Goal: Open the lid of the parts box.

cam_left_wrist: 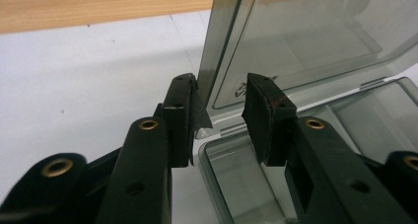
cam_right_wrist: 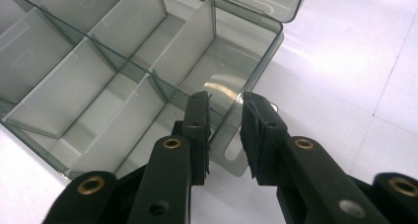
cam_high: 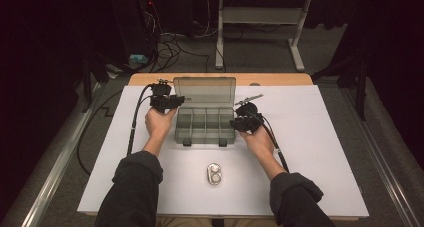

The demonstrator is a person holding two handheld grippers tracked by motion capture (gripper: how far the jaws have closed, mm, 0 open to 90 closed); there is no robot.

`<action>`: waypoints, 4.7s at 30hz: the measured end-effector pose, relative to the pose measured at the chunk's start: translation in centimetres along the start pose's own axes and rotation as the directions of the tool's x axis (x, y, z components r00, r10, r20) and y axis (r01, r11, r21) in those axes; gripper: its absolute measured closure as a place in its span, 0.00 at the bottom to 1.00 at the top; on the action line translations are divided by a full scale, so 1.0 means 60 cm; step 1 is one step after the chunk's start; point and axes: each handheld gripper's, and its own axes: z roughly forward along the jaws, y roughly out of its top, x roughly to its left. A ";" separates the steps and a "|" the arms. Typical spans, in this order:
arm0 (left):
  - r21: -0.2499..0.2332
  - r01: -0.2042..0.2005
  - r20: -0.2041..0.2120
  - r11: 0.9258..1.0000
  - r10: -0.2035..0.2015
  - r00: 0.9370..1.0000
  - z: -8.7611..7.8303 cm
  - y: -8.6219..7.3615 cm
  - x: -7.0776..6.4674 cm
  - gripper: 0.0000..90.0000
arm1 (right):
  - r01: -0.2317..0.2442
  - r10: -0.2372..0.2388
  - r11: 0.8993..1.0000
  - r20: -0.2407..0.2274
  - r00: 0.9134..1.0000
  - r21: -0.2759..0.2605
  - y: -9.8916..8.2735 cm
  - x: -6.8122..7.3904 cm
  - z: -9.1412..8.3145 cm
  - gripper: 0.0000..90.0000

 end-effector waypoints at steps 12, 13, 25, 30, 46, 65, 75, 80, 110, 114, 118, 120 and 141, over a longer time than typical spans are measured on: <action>0.054 0.021 -0.025 0.998 -0.020 0.999 0.029 -0.007 0.002 0.72 | -0.005 0.005 1.000 -0.004 1.000 -0.002 -0.001 -0.001 0.000 0.82; 0.058 0.022 -0.026 0.998 -0.021 0.999 0.030 -0.007 0.003 0.72 | -0.003 0.003 1.000 -0.003 1.000 -0.003 -0.001 -0.001 0.000 0.82; 0.076 0.025 -0.017 0.997 -0.024 1.000 0.029 -0.010 0.005 0.69 | -0.024 0.024 1.000 -0.013 1.000 -0.005 -0.002 -0.002 0.000 0.82; 0.078 0.026 -0.012 0.997 -0.025 1.000 0.028 -0.011 0.005 0.70 | -0.025 0.025 1.000 -0.005 1.000 -0.007 -0.003 0.000 0.000 0.82; 0.072 0.015 0.031 0.997 -0.017 0.999 0.029 -0.015 -0.005 0.71 | -0.026 0.026 1.000 -0.006 1.000 -0.010 -0.006 0.002 -0.002 0.82; 0.075 0.017 0.048 0.997 -0.020 0.999 0.030 -0.019 -0.004 0.71 | -0.022 0.022 1.000 -0.005 1.000 -0.018 -0.014 0.008 -0.007 0.82; 0.051 -0.066 0.019 0.997 0.065 0.998 0.007 -0.015 -0.017 0.64 | -0.014 0.013 1.000 -0.018 1.000 -0.027 -0.013 0.008 -0.008 0.76; 0.014 -0.114 0.018 0.993 0.113 0.993 -0.017 -0.012 -0.026 0.59 | -0.013 0.012 0.998 -0.021 1.000 -0.057 -0.016 0.003 -0.020 0.71; -0.069 -0.239 0.046 0.969 0.242 0.969 -0.116 -0.063 -0.059 0.53 | 0.049 -0.060 0.981 -0.054 0.997 -0.185 -0.072 -0.009 -0.093 0.55; -0.083 -0.237 0.057 0.968 0.242 0.969 -0.126 -0.072 -0.058 0.52 | 0.049 -0.062 0.980 -0.060 0.996 -0.192 -0.080 -0.012 -0.100 0.54; -0.087 -0.242 0.070 0.966 0.249 0.966 -0.133 -0.081 -0.058 0.52 | 0.043 -0.057 0.977 -0.063 0.996 -0.208 -0.087 -0.016 -0.109 0.53; -0.084 -0.247 0.073 0.965 0.253 0.965 -0.136 -0.087 -0.057 0.51 | 0.037 -0.053 0.975 -0.066 0.996 -0.217 -0.092 -0.018 -0.113 0.52; -0.110 -0.170 0.130 0.979 0.184 0.974 -0.169 -0.148 -0.040 0.48 | 0.022 -0.044 0.965 -0.076 0.996 -0.262 -0.137 -0.032 -0.139 0.48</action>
